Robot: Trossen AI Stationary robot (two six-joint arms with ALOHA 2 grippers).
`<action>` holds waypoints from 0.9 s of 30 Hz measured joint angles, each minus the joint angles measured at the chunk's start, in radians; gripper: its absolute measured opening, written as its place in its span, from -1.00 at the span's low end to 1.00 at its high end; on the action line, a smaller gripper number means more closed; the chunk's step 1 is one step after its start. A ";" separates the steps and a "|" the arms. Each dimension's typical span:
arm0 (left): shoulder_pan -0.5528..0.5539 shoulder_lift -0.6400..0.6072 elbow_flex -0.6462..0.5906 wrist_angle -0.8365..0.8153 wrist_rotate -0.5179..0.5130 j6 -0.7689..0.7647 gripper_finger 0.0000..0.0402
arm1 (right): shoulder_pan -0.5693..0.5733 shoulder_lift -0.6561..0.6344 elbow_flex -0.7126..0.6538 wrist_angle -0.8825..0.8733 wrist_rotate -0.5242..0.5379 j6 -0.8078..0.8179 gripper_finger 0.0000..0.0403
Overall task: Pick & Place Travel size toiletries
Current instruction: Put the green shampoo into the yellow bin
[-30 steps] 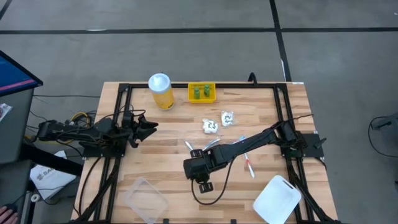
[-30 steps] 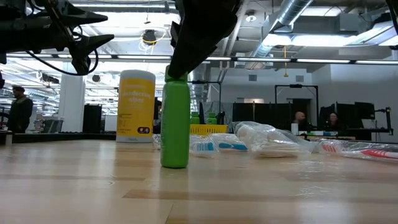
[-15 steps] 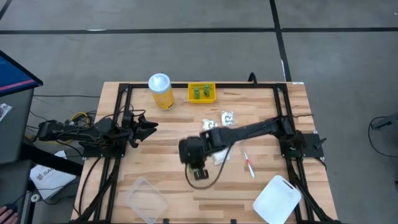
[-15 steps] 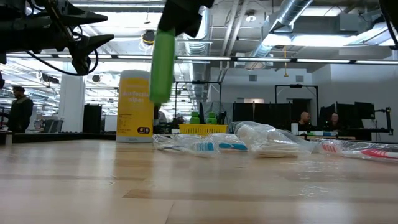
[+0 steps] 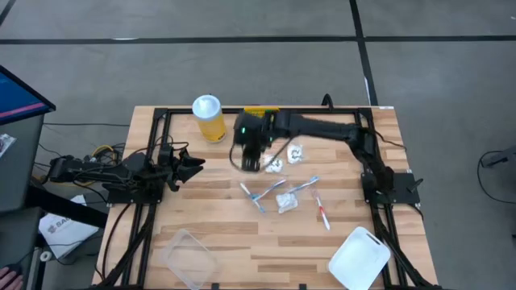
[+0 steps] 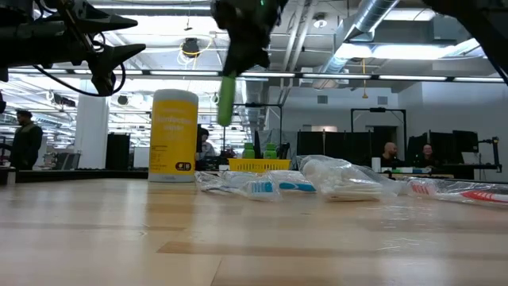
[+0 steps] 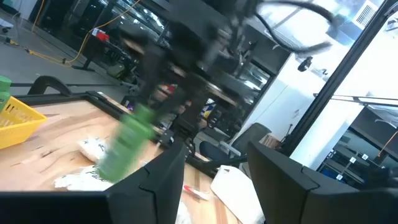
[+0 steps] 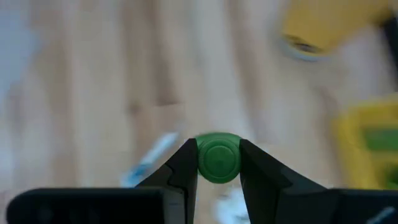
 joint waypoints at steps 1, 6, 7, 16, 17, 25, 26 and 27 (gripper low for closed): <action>0.000 0.000 0.000 0.000 0.000 0.000 -0.14 | -0.022 0.000 0.006 -0.012 0.020 0.007 -0.59; 0.000 0.000 0.000 0.000 0.000 0.000 -0.14 | -0.116 0.000 0.029 -0.023 0.087 0.109 -0.59; 0.000 0.000 0.000 0.000 0.000 0.000 -0.14 | -0.133 0.000 0.031 -0.023 0.095 0.142 -0.59; 0.000 0.000 0.000 0.000 0.000 0.000 -0.14 | -0.238 0.010 0.033 -0.061 0.222 0.409 -0.59; 0.000 0.000 0.000 0.000 0.000 0.000 -0.14 | -0.243 0.011 0.033 -0.067 0.226 0.428 -0.59; 0.000 0.000 0.000 0.000 0.000 0.000 -0.14 | -0.283 0.011 0.020 -0.083 0.236 0.501 -0.57; 0.000 0.000 0.000 0.000 0.000 0.000 -0.14 | -0.287 0.009 0.012 -0.080 0.236 0.505 -0.57; 0.000 0.000 0.000 0.000 0.000 0.000 -0.14 | -0.289 0.007 -0.004 -0.073 0.236 0.514 -0.57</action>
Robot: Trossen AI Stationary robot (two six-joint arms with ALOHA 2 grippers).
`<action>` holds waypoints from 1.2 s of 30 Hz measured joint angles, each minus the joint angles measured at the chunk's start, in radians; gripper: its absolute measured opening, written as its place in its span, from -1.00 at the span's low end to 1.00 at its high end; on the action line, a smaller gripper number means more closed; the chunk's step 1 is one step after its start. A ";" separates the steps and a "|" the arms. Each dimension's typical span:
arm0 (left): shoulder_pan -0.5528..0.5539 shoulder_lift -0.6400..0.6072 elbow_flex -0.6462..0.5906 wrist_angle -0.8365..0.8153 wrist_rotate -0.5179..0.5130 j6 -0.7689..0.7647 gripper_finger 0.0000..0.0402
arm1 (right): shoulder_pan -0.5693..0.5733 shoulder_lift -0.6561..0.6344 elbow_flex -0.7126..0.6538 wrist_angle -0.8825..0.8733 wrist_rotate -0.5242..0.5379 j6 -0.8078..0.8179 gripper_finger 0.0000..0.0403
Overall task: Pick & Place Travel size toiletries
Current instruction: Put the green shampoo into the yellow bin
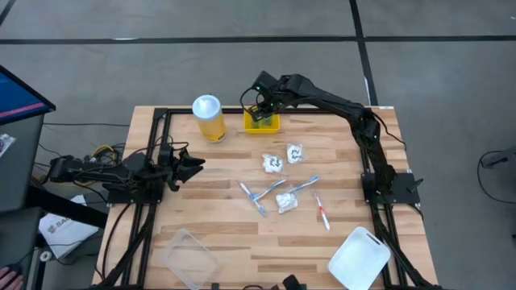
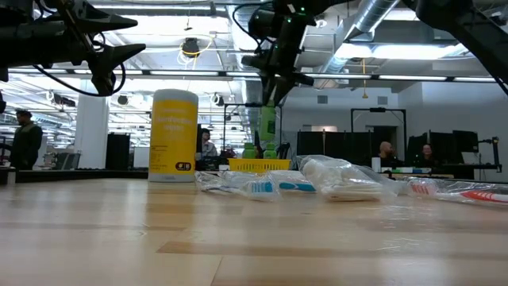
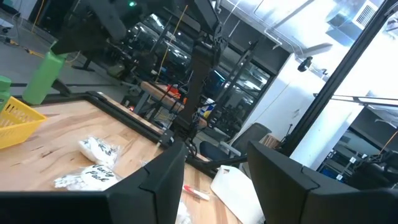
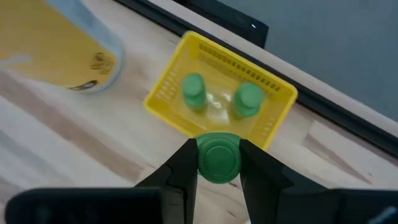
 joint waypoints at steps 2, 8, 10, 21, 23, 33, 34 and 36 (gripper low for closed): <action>0.000 0.000 0.000 0.000 0.000 0.000 -0.14 | -0.004 0.004 -0.026 0.000 0.009 0.012 -0.57; 0.000 0.000 0.000 0.000 0.000 0.000 -0.14 | -0.007 0.002 -0.071 0.039 0.067 0.009 -0.57; 0.000 0.000 0.000 0.000 0.000 0.000 -0.14 | -0.009 0.004 -0.079 0.046 0.080 0.008 -0.57; 0.000 0.000 0.000 0.000 0.000 0.000 -0.14 | 0.002 0.003 -0.086 0.115 0.079 -0.004 -0.57; 0.000 0.000 0.000 0.000 0.000 0.000 -0.14 | 0.005 0.003 -0.086 0.118 0.078 -0.019 -0.57; 0.000 0.000 0.000 0.000 0.000 0.000 -0.14 | 0.033 -0.008 -0.086 0.143 0.068 -0.128 -0.58; 0.000 0.000 0.000 0.000 0.000 0.000 -0.14 | 0.030 -0.015 -0.088 0.140 0.052 -0.142 -0.59; 0.000 0.000 0.000 0.000 0.000 0.000 -0.14 | 0.032 -0.029 -0.087 0.144 0.037 -0.179 -0.59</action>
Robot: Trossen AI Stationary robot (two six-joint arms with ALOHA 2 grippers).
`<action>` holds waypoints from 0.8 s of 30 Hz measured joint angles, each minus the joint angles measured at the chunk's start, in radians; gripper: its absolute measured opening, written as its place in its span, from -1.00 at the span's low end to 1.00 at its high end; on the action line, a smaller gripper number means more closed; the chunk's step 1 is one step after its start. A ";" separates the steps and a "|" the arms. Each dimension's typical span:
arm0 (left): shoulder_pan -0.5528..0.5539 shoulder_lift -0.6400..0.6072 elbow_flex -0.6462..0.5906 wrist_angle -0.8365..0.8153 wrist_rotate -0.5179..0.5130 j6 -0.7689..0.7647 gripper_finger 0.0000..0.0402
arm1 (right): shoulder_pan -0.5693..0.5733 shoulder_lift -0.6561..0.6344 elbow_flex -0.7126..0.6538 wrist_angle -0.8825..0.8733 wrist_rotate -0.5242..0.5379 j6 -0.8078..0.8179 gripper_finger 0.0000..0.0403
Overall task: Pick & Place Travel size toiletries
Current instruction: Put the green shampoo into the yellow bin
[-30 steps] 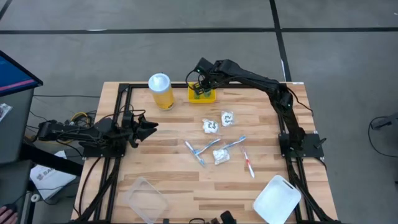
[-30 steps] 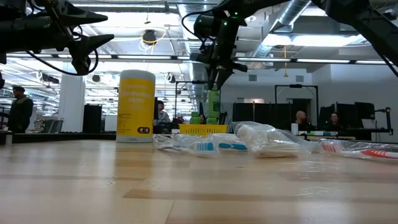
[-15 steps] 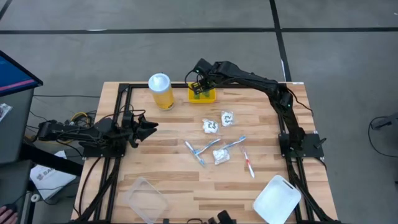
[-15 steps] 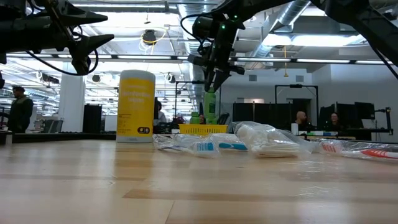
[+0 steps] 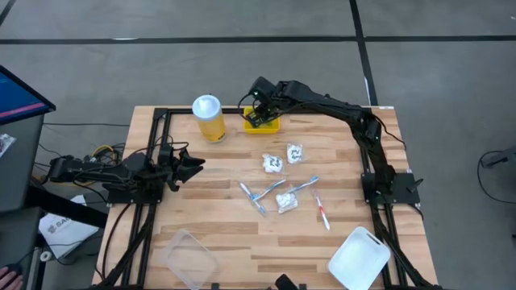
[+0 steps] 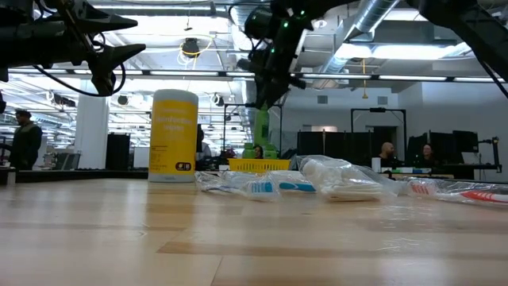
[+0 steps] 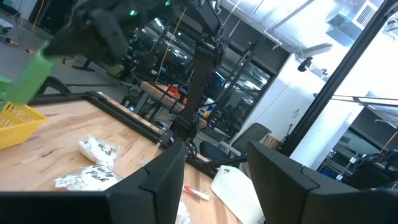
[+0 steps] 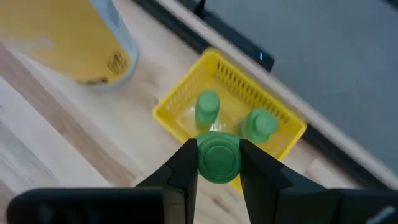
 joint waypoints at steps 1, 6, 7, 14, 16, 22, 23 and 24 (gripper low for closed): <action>0.000 0.000 0.000 0.000 0.000 0.000 -0.14 | 0.002 -0.010 0.002 0.003 0.000 -0.011 -0.59; 0.000 0.000 0.000 0.000 0.000 0.000 -0.14 | 0.007 -0.065 0.000 -0.034 -0.015 -0.070 -0.59; 0.000 0.000 0.000 0.000 0.000 0.000 -0.14 | 0.007 -0.080 -0.001 -0.053 -0.015 -0.084 -0.59; 0.000 0.000 0.000 0.000 0.000 0.000 -0.14 | 0.005 -0.234 -0.157 -0.022 -0.015 -0.116 -0.59; 0.000 0.000 0.000 0.000 0.000 0.000 -0.14 | 0.006 -0.317 -0.282 0.056 -0.034 -0.107 -0.59; 0.000 0.000 0.000 0.000 0.000 0.000 -0.14 | -0.024 -0.424 -0.465 0.290 -0.045 -0.005 -0.59; 0.000 0.000 0.000 0.000 0.000 0.000 -0.14 | -0.029 -0.415 -0.465 0.290 -0.043 0.005 -0.59; 0.000 0.000 0.000 0.000 0.000 0.000 -0.14 | -0.032 -0.406 -0.465 0.294 -0.041 0.015 -0.59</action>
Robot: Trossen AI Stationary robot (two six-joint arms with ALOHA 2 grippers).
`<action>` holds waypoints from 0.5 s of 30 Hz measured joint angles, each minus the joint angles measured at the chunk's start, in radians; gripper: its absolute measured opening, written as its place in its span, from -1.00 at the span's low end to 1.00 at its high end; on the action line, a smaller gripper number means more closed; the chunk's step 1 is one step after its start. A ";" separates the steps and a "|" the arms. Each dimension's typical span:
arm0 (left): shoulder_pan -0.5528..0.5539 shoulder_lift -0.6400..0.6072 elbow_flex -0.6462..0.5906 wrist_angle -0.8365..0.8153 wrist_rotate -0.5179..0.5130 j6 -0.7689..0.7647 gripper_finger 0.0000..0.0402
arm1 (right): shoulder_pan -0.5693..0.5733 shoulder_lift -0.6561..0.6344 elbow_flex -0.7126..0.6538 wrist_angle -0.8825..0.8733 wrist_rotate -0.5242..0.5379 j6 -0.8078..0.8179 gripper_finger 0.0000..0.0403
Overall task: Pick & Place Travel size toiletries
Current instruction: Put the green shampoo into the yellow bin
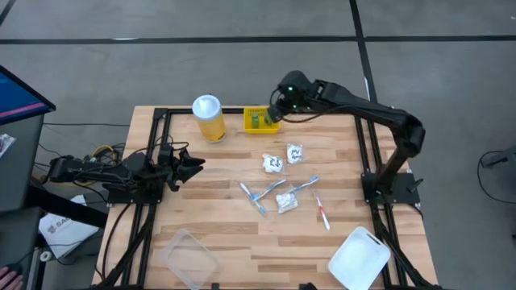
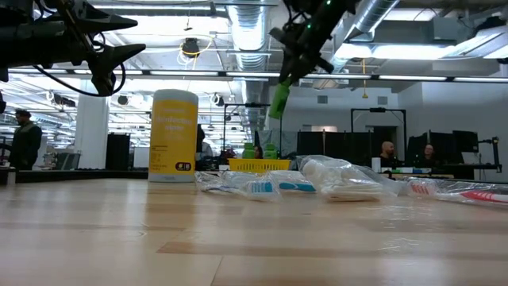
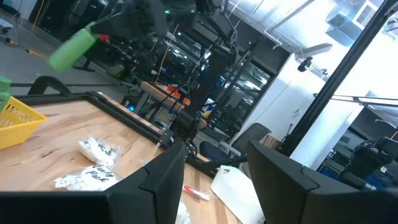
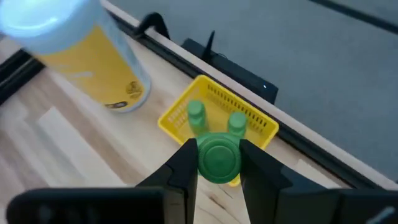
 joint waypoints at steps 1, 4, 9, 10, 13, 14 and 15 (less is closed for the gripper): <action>0.000 0.000 0.000 0.000 0.000 0.000 -0.14 | 0.000 0.012 0.000 0.002 0.000 0.009 -0.59; 0.000 0.000 0.000 0.000 0.000 0.000 -0.14 | 0.008 0.057 -0.001 0.021 -0.002 0.041 -0.59; 0.000 0.000 0.000 0.000 0.000 0.000 -0.14 | 0.004 0.106 0.000 0.071 -0.003 0.090 -0.59; 0.000 0.000 0.000 0.000 0.000 0.000 -0.14 | 0.002 0.114 0.000 0.077 -0.002 0.091 -0.59; 0.000 0.000 0.000 0.000 0.000 0.000 -0.14 | -0.006 0.148 -0.001 0.077 0.000 0.098 -0.58; 0.000 0.000 0.000 0.000 0.000 0.000 -0.14 | -0.007 0.156 -0.001 0.072 0.000 0.101 -0.58; 0.000 0.000 0.000 0.000 0.000 0.000 -0.14 | -0.007 0.163 -0.002 0.072 -0.001 0.102 -0.58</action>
